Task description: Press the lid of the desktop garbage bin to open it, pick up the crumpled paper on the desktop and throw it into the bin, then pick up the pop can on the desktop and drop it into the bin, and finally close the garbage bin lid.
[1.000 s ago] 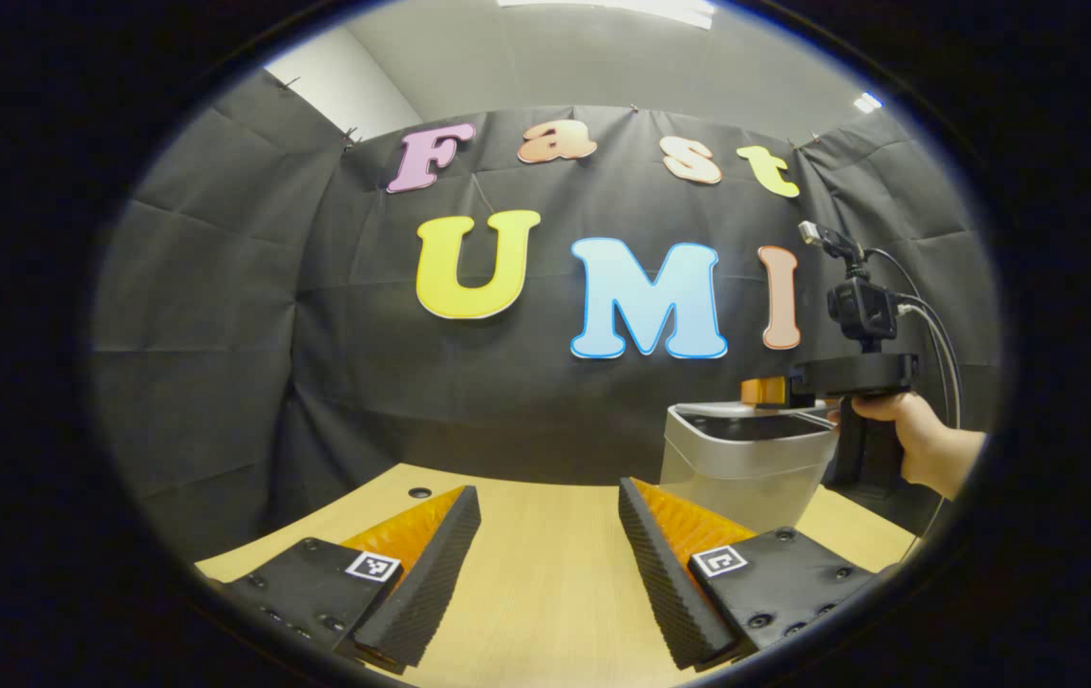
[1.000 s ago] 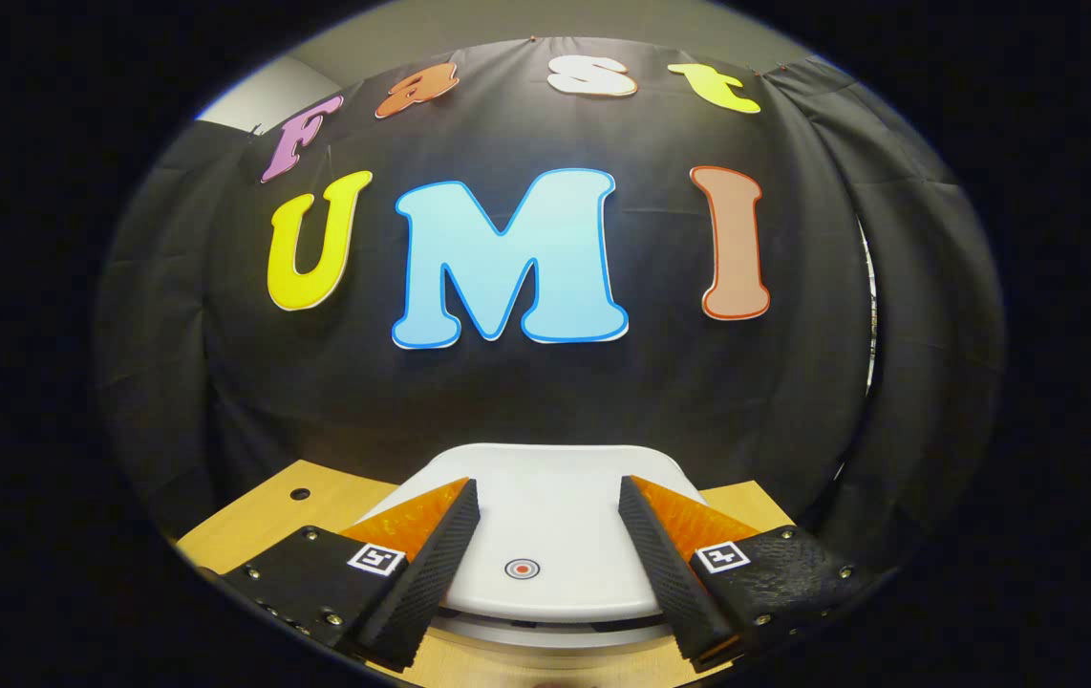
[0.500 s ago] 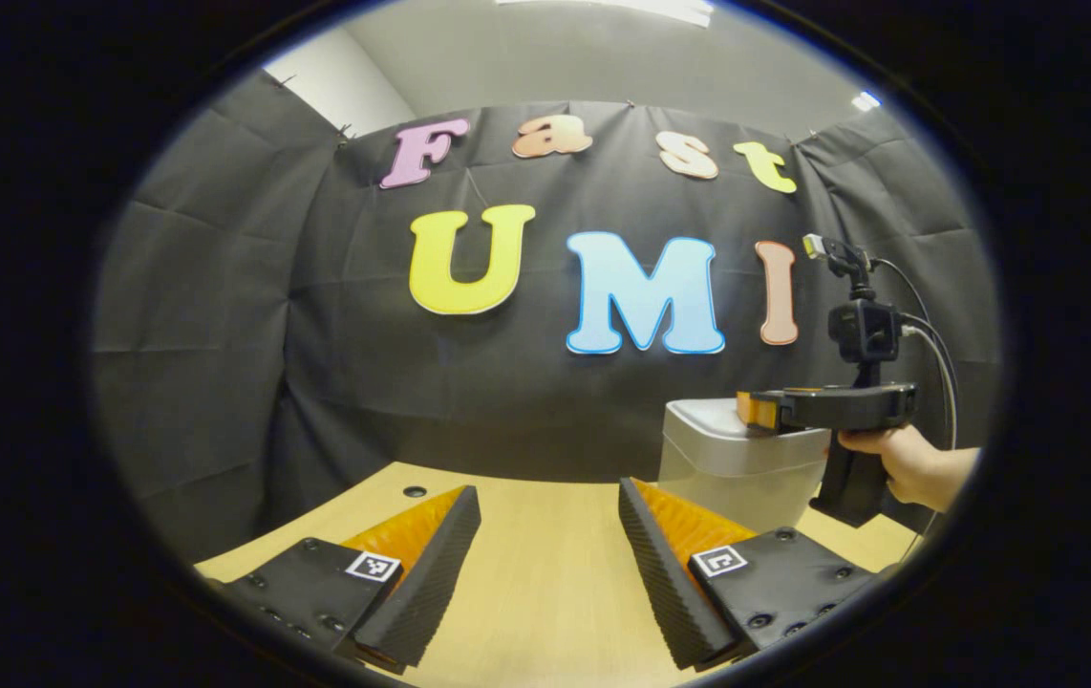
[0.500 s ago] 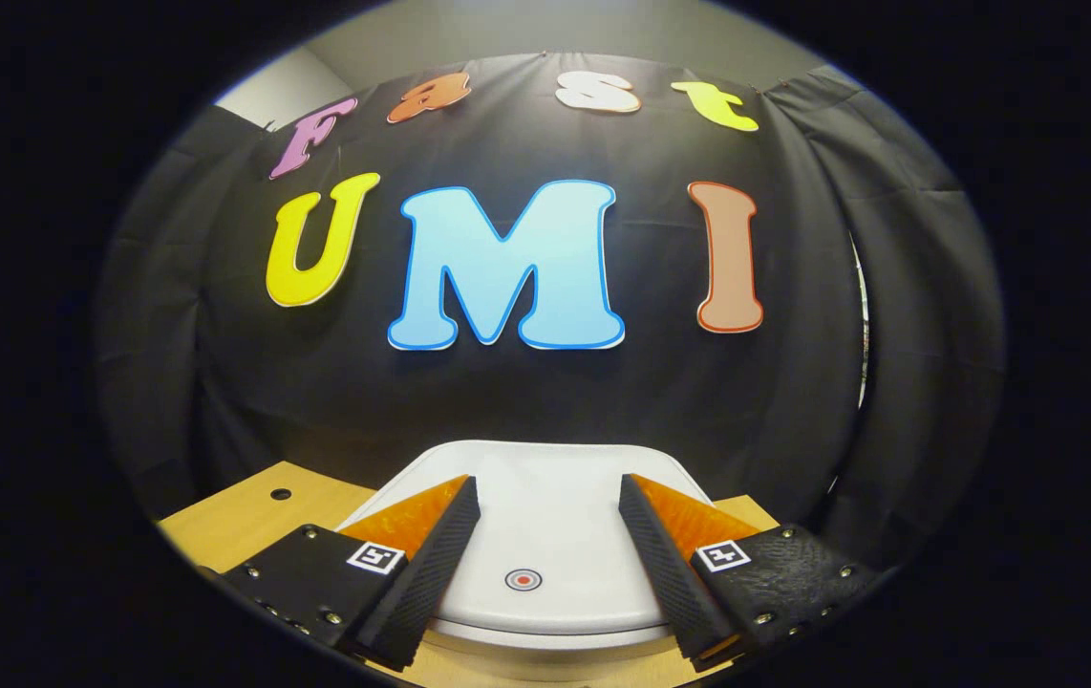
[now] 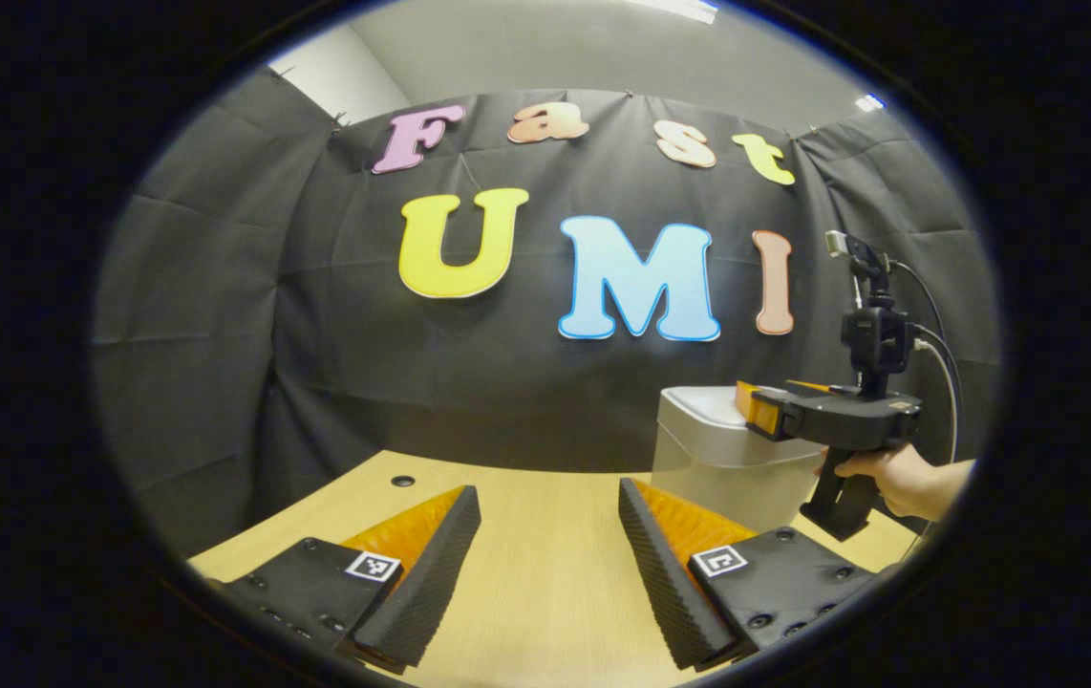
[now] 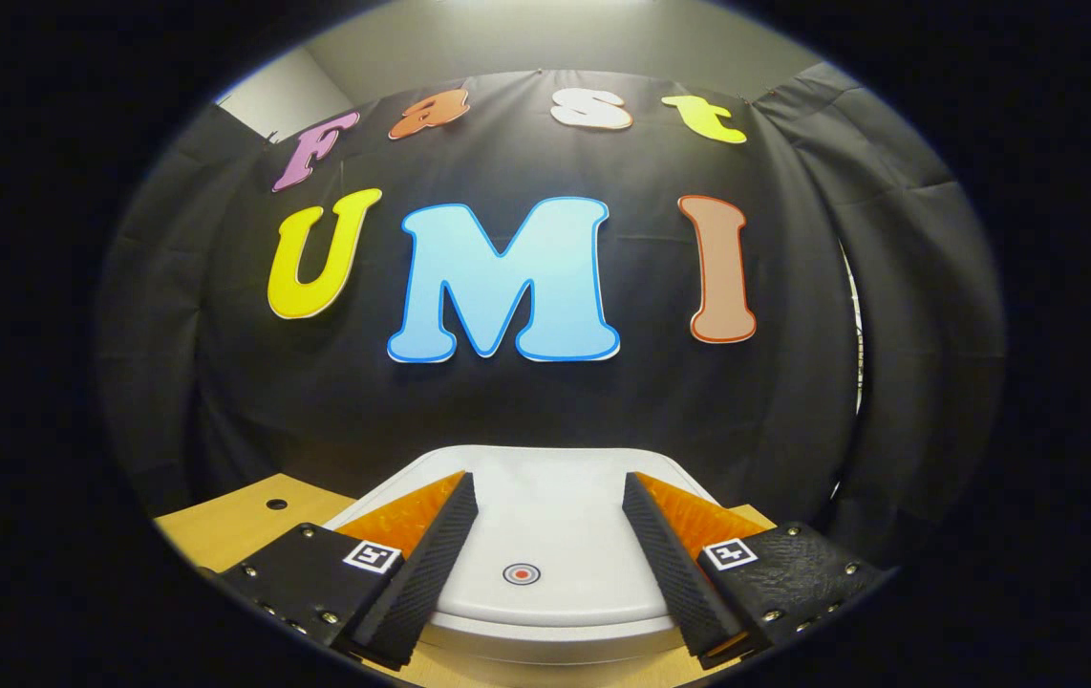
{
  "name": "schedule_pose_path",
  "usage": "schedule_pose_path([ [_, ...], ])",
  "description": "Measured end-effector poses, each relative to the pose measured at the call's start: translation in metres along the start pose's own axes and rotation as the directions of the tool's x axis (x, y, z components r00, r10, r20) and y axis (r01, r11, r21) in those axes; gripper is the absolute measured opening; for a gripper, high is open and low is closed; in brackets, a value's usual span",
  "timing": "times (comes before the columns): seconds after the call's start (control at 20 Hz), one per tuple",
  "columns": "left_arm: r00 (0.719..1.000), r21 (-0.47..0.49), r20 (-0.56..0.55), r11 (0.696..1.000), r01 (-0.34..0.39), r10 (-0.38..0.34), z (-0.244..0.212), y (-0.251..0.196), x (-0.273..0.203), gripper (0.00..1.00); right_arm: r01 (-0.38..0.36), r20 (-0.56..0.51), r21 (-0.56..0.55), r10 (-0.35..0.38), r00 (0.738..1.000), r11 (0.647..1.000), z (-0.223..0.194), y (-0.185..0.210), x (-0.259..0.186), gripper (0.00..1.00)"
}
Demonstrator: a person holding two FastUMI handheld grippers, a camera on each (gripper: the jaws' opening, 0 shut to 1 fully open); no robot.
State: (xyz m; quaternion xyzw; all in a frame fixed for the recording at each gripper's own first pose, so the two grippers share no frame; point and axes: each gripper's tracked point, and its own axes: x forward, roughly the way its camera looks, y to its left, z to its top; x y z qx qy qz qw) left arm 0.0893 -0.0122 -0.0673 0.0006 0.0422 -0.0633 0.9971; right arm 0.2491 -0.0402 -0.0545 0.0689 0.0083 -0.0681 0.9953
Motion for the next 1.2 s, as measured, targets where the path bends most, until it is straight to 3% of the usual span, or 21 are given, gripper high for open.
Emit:
schedule_pose_path([
  [0.45,1.0,0.011,0.019,1.0,-0.001,0.001,0.009,-0.011,-0.012,0.95,0.005,0.015,0.005,-0.005,1.0,1.0,0.001,-0.001,-0.002,0.99],
  [0.65,0.999,0.035,0.021,0.998,-0.046,0.045,0.012,-0.011,-0.032,0.95,0.001,-0.025,0.018,0.0,1.0,1.0,0.001,0.0,-0.012,0.98],
  [0.9,0.993,0.061,0.03,0.992,-0.112,0.11,0.013,-0.013,-0.058,0.96,-0.084,-0.067,0.035,0.087,0.994,0.996,0.003,0.005,-0.057,0.98],
  [1.2,0.995,0.042,0.041,0.995,-0.094,0.092,0.003,-0.029,-0.069,0.95,-0.129,-0.069,0.015,0.129,0.989,0.992,0.004,0.008,-0.141,0.98],
])
